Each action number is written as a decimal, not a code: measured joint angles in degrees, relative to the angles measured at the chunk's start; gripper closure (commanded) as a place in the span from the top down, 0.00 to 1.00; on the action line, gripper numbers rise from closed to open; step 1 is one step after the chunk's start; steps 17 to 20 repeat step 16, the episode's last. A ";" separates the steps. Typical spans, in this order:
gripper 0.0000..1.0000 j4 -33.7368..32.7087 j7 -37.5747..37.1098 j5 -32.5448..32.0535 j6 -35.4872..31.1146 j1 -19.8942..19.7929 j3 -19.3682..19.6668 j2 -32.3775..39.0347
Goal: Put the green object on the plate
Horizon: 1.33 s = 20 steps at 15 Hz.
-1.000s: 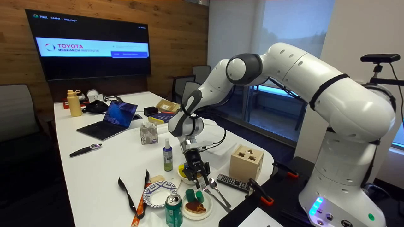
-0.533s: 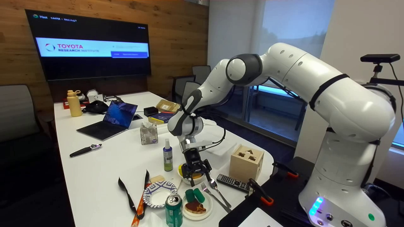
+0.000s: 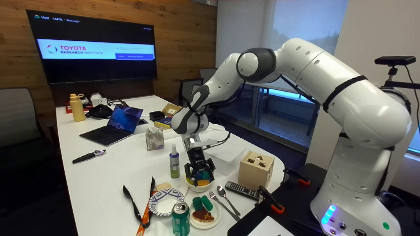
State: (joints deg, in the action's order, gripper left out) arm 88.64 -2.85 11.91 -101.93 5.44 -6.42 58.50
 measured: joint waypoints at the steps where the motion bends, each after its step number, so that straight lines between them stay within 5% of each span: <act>1: 1.00 1.21 0.40 -0.76 -1.02 0.59 -0.09 -1.86; 14: 1.00 33.34 1.00 -13.97 -37.45 5.54 -0.16 -30.80; 20: 1.00 36.36 1.09 -14.00 -40.97 5.53 -0.15 -32.89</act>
